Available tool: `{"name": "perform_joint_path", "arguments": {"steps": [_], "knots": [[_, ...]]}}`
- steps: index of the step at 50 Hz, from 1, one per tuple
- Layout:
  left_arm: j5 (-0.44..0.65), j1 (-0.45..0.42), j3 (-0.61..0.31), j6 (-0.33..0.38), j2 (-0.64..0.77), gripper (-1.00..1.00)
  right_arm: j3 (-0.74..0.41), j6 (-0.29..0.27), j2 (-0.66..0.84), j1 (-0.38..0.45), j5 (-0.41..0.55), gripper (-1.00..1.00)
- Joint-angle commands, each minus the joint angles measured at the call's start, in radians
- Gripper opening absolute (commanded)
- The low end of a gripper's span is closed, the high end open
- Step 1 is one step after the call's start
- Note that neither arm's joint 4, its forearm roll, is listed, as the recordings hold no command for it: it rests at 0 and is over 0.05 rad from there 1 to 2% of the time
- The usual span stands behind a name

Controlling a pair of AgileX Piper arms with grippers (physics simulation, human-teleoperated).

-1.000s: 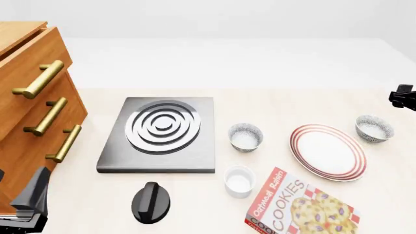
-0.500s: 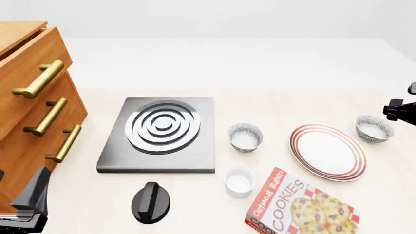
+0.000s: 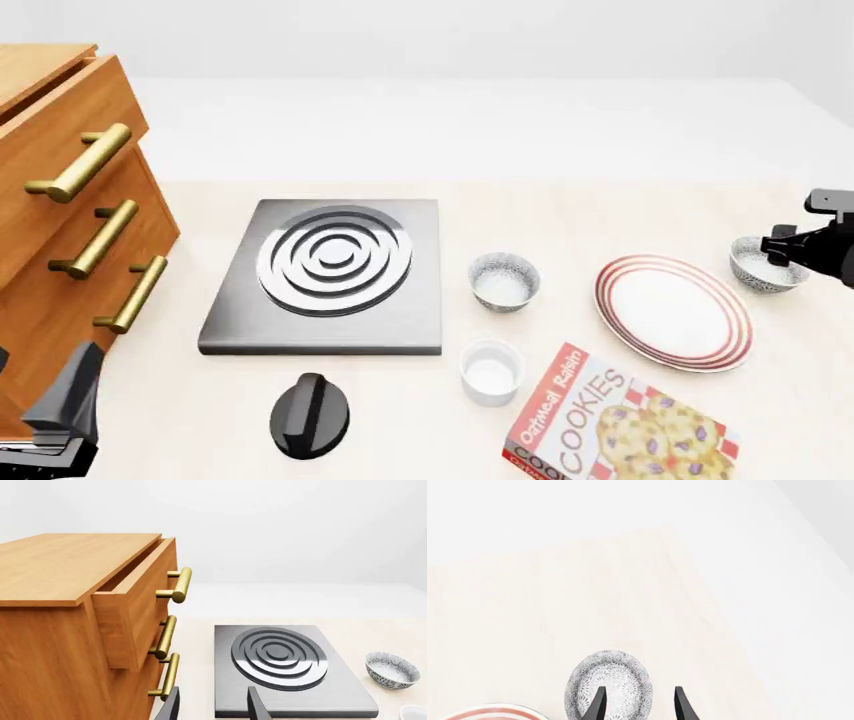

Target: Pick the akita bowl next to the plate and place it on the plate.

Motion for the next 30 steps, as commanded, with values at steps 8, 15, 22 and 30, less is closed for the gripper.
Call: {"name": "perform_joint_path", "arguments": {"steps": [8, 15, 22, 30], "knots": [[0.0, 0.0, 0.0, 0.0, 0.0, 1.0, -0.072, 0.019, 0.087, 0.003, 0.049, 1.0], [0.0, 0.0, 0.0, 0.0, 0.0, 1.0, -0.084, 0.024, 0.118, -0.009, 0.047, 1.0], [0.0, 0.0, 0.0, 0.0, 0.0, 1.0, -0.077, 0.028, 0.146, -0.028, 0.03, 1.0], [0.0, 0.0, 0.0, 0.0, 0.0, 1.0, -0.086, 0.03, 0.17, -0.033, 0.029, 1.0]]}}
